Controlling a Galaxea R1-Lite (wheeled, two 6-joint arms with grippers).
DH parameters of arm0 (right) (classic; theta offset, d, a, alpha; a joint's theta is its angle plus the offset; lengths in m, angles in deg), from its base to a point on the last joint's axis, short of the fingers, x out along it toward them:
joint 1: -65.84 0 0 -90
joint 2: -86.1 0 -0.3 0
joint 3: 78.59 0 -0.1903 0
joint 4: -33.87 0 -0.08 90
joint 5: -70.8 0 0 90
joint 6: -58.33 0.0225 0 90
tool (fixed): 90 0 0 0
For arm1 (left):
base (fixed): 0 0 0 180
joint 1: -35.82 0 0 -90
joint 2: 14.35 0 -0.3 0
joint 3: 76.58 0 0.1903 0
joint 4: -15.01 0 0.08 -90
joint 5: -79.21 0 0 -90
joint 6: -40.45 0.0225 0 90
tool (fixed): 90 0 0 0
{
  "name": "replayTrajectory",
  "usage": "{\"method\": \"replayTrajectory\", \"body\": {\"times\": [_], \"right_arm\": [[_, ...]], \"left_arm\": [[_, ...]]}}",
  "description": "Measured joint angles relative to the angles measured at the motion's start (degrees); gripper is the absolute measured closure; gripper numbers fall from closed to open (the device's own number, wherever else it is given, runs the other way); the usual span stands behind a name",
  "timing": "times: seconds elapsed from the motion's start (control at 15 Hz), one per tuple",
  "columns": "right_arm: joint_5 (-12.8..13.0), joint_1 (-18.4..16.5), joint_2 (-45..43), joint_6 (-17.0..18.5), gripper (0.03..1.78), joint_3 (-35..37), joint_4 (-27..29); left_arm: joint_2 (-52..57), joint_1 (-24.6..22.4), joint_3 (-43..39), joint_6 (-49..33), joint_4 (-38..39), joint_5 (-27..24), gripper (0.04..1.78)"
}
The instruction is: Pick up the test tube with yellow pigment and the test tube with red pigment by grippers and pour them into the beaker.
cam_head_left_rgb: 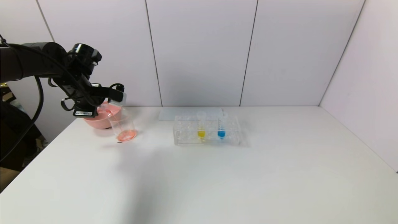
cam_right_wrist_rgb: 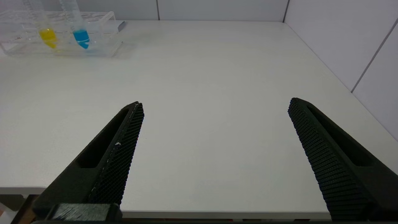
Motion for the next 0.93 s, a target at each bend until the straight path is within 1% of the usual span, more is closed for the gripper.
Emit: {"method": "replayTrajectory", "body": {"times": [0.73, 0.93], "right_arm": [[0.0, 0.0, 0.0, 0.0, 0.11, 0.0, 0.0], [0.0, 0.0, 0.0, 0.0, 0.11, 0.0, 0.0]], "left_arm": [[-0.6, 0.9, 0.0, 0.3, 0.4, 5.5, 1.38], [-0.6, 1.5, 0.0, 1.9, 0.4, 6.9, 1.38]]}}
